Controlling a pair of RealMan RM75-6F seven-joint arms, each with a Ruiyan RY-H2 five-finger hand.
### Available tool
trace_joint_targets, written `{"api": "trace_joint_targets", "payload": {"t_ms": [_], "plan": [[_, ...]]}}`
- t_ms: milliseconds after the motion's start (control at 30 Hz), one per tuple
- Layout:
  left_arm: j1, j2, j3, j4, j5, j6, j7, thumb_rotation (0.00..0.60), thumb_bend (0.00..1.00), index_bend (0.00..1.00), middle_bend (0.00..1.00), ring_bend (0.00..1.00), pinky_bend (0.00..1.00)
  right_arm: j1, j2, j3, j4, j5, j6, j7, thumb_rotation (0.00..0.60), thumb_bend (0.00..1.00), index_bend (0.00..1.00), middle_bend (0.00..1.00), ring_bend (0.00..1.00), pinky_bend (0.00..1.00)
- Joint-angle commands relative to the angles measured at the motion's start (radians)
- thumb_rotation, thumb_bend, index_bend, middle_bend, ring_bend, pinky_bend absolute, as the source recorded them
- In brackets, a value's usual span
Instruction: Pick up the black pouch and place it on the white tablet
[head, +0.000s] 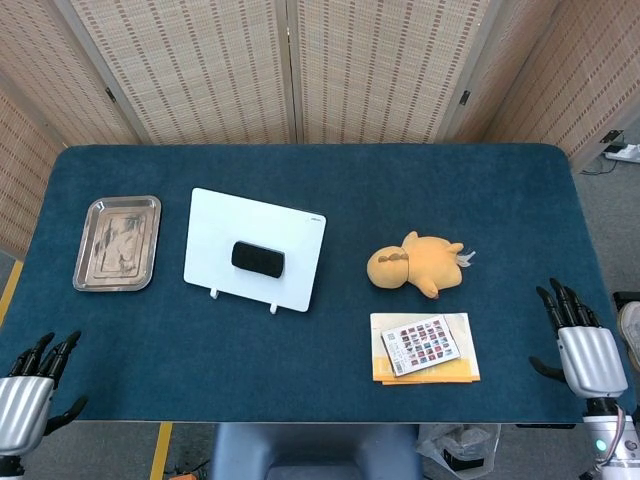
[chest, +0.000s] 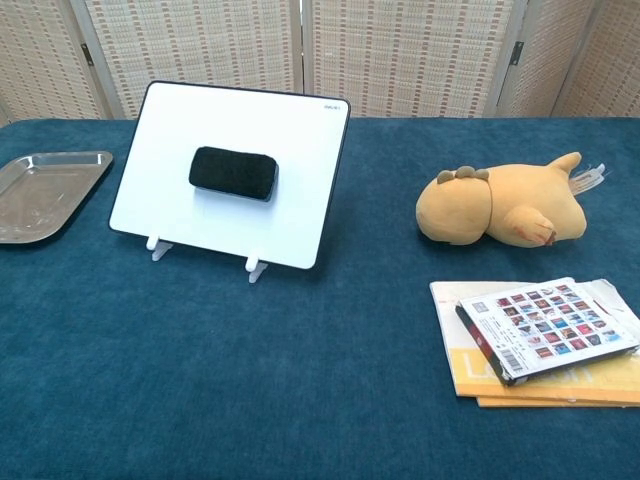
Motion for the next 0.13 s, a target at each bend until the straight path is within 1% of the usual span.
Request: {"api": "trace_joint_targets", "payload": {"t_ms": [33,133], "plan": [[0.012,0.007,-0.005,-0.006,0.015,-0.009,0.003,0.600,0.24,0.04,0.08,0.00,0.11,-0.002,0.002,-0.002,0.000,-0.005,0.003,0.006,0.600,0.15,0.00,0.00,0.05,0.20],[0.020,0.007,-0.016,-0.008,0.023,-0.024,0.011,0.600,0.24,0.04,0.07,0.00,0.10,-0.002,0.004,-0.005,0.002,-0.010,0.005,0.012,0.600,0.15,0.00,0.00,0.05,0.20]]}}
